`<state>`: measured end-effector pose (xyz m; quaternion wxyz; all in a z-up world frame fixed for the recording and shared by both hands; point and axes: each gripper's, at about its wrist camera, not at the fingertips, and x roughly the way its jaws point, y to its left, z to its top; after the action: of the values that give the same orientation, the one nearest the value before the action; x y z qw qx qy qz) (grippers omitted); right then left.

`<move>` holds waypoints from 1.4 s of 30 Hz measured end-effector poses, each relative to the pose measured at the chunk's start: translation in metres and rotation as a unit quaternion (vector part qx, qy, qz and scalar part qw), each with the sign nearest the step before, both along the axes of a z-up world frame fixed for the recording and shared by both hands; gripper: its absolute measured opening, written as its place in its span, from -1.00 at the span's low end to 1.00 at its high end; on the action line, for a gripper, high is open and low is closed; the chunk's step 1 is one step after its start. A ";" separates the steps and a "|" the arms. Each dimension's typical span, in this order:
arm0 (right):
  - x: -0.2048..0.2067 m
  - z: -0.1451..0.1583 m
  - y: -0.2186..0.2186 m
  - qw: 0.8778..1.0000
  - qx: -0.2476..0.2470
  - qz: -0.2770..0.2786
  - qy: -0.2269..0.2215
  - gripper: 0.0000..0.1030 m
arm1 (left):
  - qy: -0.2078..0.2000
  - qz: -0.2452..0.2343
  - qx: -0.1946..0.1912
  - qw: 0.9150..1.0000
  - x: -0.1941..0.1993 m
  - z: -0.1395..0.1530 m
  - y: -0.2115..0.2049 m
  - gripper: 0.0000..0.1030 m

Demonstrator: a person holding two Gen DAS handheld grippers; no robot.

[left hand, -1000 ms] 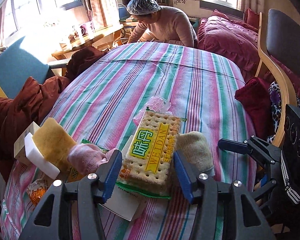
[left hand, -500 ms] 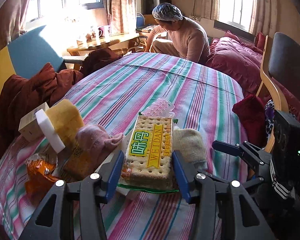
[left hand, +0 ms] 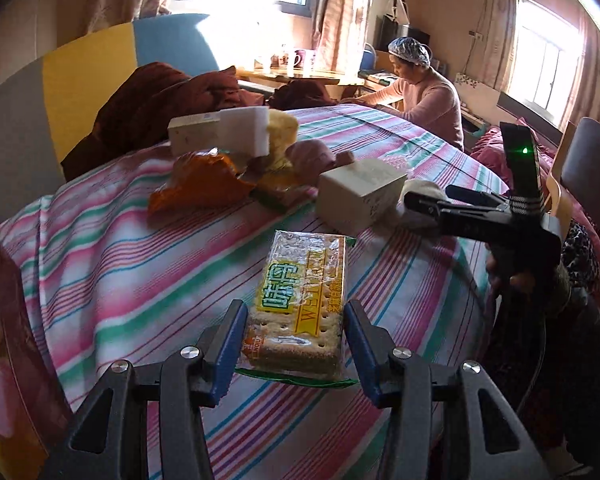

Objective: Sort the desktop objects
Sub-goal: 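Grasp the cream knit sock with the right tool while the left tool holds the crackers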

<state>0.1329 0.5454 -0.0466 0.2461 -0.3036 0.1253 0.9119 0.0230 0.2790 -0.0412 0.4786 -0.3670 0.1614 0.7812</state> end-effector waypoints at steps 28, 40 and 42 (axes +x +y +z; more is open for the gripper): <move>0.047 0.029 -0.100 0.993 -0.052 0.106 -0.006 0.49 | -0.067 0.037 0.047 0.996 0.001 -0.036 -0.050 0.13; 0.022 0.022 -0.040 0.997 -0.040 0.064 -0.034 0.53 | -0.043 0.048 0.036 0.997 0.010 -0.035 -0.043 0.14; 0.019 0.015 -0.030 0.995 -0.069 0.064 -0.025 0.56 | -0.040 0.050 0.028 0.998 0.010 -0.033 -0.043 0.15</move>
<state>0.1516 0.5157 -0.0312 0.1692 -0.3498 0.1620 0.9071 0.0334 0.2363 -0.0744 0.4554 -0.3916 0.1016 0.7931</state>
